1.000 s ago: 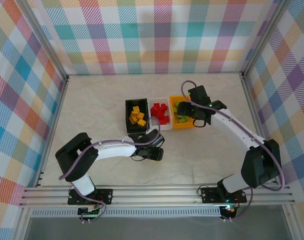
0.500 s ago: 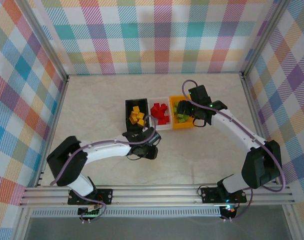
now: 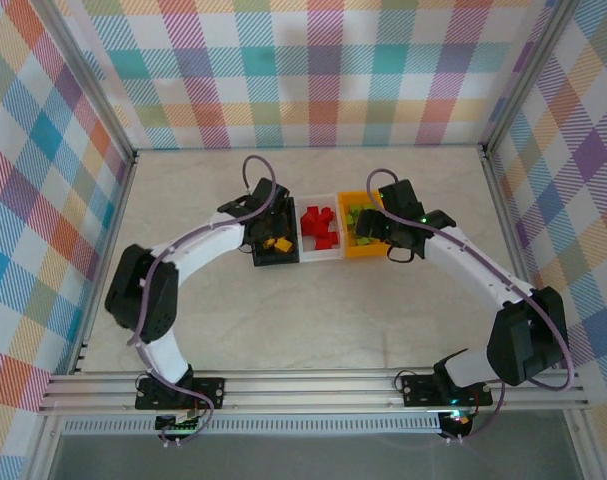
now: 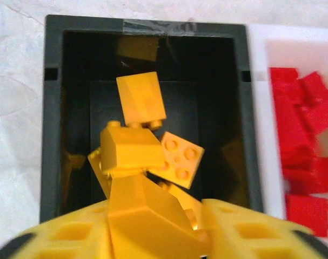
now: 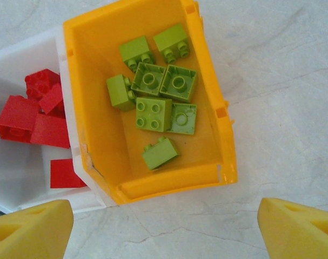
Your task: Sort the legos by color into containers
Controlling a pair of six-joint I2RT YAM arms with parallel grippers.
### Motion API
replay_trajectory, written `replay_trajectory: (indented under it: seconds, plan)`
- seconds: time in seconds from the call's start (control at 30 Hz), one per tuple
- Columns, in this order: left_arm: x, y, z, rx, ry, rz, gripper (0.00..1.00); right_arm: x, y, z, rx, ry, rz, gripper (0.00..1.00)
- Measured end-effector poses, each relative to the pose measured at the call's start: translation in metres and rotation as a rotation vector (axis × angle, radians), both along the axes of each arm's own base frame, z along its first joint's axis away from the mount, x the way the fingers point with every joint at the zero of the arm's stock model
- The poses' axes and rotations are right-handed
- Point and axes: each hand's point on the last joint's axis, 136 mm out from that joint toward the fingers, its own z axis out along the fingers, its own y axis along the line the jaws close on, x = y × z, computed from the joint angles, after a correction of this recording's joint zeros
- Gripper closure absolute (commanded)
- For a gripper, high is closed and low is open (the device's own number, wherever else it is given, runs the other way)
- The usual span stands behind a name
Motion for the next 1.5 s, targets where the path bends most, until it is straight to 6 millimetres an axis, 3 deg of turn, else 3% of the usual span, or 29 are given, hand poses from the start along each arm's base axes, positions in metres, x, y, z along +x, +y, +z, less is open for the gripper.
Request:
replay_trajectory:
  seconds: [0.13, 0.17, 0.27, 0.33, 0.47, 0.53, 0.6, 0.67, 0.87, 0.93, 1.03, 1.13, 1.2, 1.33, 1.5]
  plan:
    - [0.008, -0.004, -0.005, 0.011, 0.009, -0.008, 0.13, -0.005, -0.004, 0.002, 0.001, -0.009, -0.008, 0.06]
    - [0.01, -0.005, 0.0, 0.002, -0.004, -0.007, 0.0, -0.006, -0.005, 0.003, 0.002, -0.014, -0.011, 0.06]
    - [0.008, -0.004, 0.034, -0.04, -0.071, -0.004, 0.0, -0.009, -0.007, 0.011, 0.016, -0.036, -0.021, 0.05]
    - [0.002, 0.001, 0.07, -0.087, -0.159, 0.0, 0.0, -0.011, -0.008, 0.016, 0.025, -0.057, -0.023, 0.05]
    - [-0.023, 0.03, 0.137, -0.144, -0.371, 0.041, 0.0, -0.017, -0.016, 0.021, 0.051, -0.132, -0.047, 0.0]
    - [-0.035, 0.051, 0.158, -0.133, -0.479, 0.081, 0.0, -0.023, -0.023, 0.019, 0.065, -0.172, -0.082, 0.0]
    - [-0.038, 0.07, 0.161, -0.085, -0.535, 0.123, 0.0, -0.027, -0.031, 0.014, 0.072, -0.196, -0.125, 0.0]
    - [-0.035, 0.087, 0.154, -0.006, -0.559, 0.152, 0.0, -0.029, -0.039, 0.01, 0.071, -0.21, -0.173, 0.0]
    - [-0.004, 0.153, 0.098, 0.252, -0.472, 0.289, 0.0, -0.026, -0.063, 0.012, 0.034, -0.252, -0.323, 0.0]
    - [0.005, 0.181, 0.068, 0.321, -0.412, 0.337, 0.0, -0.026, -0.068, 0.013, 0.019, -0.264, -0.347, 0.0]
    - [0.003, 0.207, 0.018, 0.408, -0.312, 0.354, 0.0, -0.025, -0.072, 0.014, -0.001, -0.275, -0.362, 0.0]
    - [-0.012, 0.22, -0.023, 0.448, -0.246, 0.336, 0.0, -0.024, -0.073, 0.015, -0.02, -0.283, -0.353, 0.0]
    - [-0.019, 0.223, -0.037, 0.45, -0.244, 0.323, 0.0, -0.022, -0.072, 0.013, -0.03, -0.297, -0.333, 0.0]
    - [-0.016, 0.232, -0.043, 0.393, -0.293, 0.33, 0.0, -0.021, -0.07, -0.001, -0.061, -0.32, -0.279, 0.0]
    - [-0.023, 0.221, -0.053, 0.296, -0.414, 0.255, 0.0, -0.022, -0.072, -0.012, -0.085, -0.371, -0.22, 0.0]
